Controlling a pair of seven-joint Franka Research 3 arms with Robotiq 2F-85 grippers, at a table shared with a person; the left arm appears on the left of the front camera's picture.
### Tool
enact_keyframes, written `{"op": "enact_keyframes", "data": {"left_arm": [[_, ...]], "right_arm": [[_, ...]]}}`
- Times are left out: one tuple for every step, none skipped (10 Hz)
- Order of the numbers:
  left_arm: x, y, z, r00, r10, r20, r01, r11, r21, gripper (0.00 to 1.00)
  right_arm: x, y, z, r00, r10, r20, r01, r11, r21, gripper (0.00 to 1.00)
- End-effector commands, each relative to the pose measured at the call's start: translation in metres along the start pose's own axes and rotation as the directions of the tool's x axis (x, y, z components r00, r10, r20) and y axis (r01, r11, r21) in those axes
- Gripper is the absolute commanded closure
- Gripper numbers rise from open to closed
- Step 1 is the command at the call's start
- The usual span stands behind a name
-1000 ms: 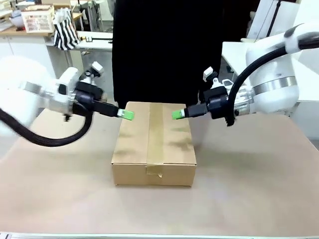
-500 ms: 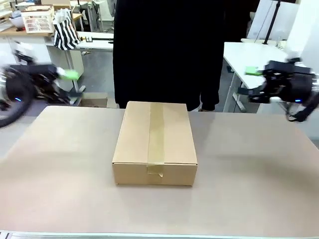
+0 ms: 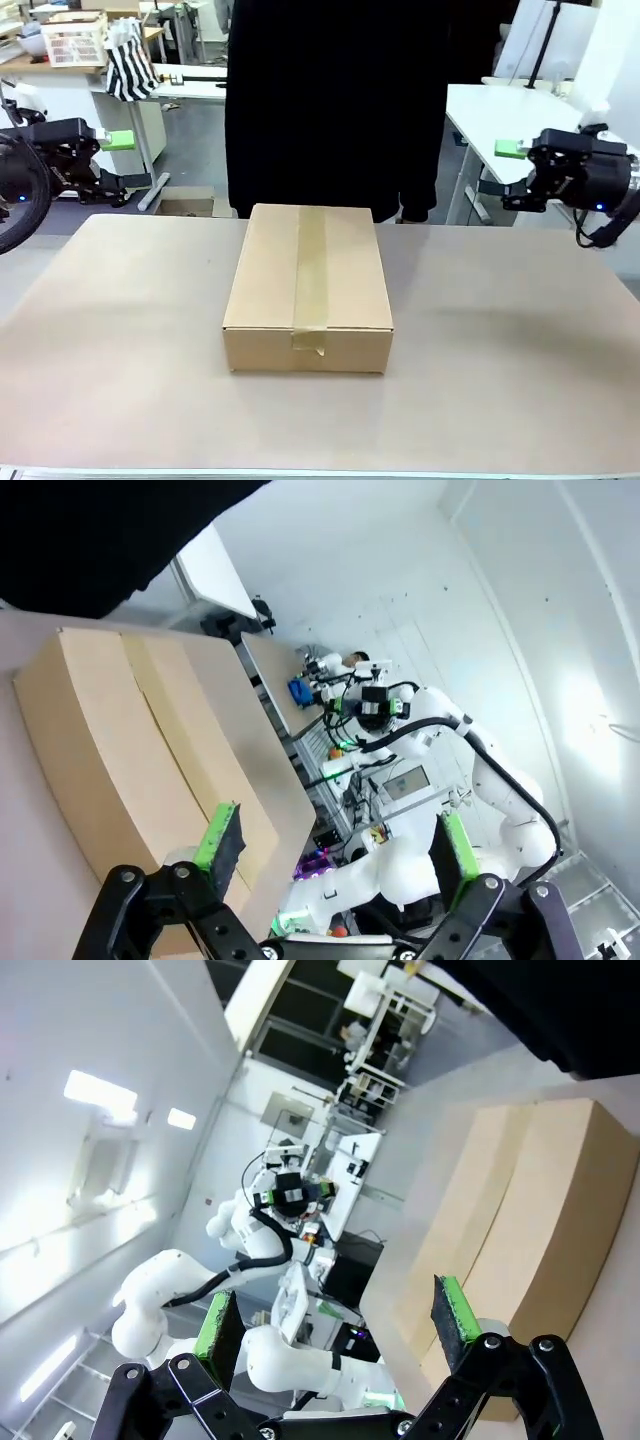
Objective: Pack the gift set into the box.
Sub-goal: Press and hold the closed box until the human finishes sealing it.
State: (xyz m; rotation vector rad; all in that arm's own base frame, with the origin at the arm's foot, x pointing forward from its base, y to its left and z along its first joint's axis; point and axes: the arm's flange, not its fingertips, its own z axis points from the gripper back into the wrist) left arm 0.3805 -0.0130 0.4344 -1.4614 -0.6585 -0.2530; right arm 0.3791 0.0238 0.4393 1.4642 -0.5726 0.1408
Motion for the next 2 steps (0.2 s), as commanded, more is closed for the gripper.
{"op": "enact_keyframes", "data": {"left_arm": [[0.0,-0.0045,0.0044,1.0,0.013,-0.019,-0.013,1.0,0.013,0.0],[0.0,-0.0045,0.0044,1.0,0.013,-0.019,-0.013,1.0,0.013,0.0]], "right_arm": [[0.0008,0.005,-0.0012,1.0,-0.008,0.012,0.007,1.0,0.017,0.0],[0.0008,0.005,-0.0012,1.0,-0.008,0.012,0.007,1.0,0.017,0.0]]}}
